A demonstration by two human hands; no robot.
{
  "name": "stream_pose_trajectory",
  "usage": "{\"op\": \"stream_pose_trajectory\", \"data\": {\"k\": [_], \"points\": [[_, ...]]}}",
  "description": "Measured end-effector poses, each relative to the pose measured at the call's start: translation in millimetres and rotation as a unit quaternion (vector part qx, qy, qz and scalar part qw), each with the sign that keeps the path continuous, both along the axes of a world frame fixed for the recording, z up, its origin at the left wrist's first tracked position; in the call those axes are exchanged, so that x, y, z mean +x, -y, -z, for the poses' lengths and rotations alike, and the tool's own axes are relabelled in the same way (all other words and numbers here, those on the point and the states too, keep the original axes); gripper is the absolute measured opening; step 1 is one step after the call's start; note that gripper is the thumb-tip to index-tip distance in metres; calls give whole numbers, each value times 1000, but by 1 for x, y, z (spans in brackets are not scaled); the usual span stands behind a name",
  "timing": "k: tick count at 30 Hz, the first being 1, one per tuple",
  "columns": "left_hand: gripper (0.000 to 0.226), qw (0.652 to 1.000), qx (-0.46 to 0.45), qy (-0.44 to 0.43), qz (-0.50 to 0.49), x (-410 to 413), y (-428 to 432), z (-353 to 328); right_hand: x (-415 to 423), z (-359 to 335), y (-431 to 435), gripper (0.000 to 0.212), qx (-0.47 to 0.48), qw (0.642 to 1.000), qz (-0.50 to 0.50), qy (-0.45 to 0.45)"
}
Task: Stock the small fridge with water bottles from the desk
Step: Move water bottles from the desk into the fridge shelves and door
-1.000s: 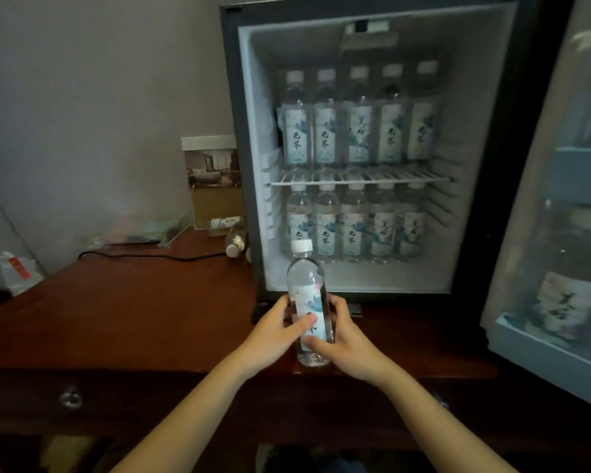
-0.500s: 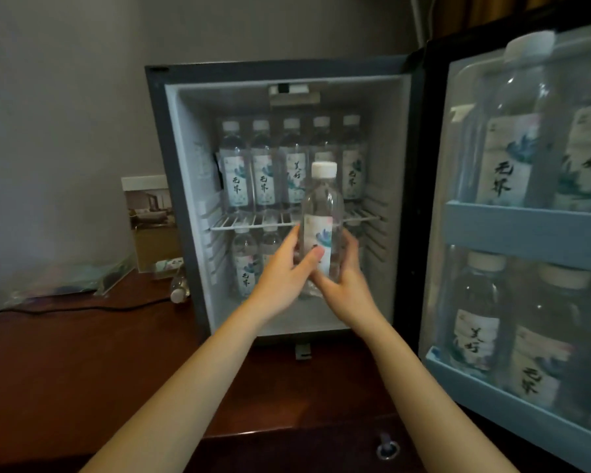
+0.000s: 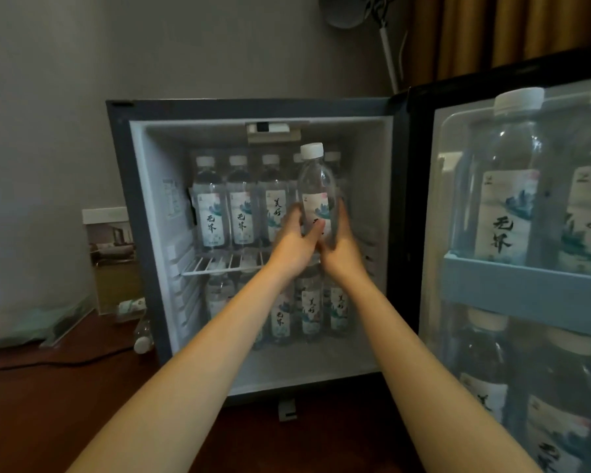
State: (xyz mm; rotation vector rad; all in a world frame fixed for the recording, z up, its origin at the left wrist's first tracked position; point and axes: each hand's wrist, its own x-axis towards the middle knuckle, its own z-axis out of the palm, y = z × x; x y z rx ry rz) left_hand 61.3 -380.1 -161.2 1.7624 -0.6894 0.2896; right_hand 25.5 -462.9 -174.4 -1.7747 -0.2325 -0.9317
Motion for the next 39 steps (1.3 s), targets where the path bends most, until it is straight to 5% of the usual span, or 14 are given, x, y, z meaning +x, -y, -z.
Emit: {"op": "stream_pose_trajectory", "data": {"k": [9,18,39], "points": [[69,999,36,15,-27,15,19,5,41,16,21,72,-4,998,46,-52],[30,996,5,-12,-91,23,20,15,54,20,29,80,-69,986,85,-124],[46,988,78,-22,-133,20,22,8,52,19,30,79,-112,959,131,-225]]}}
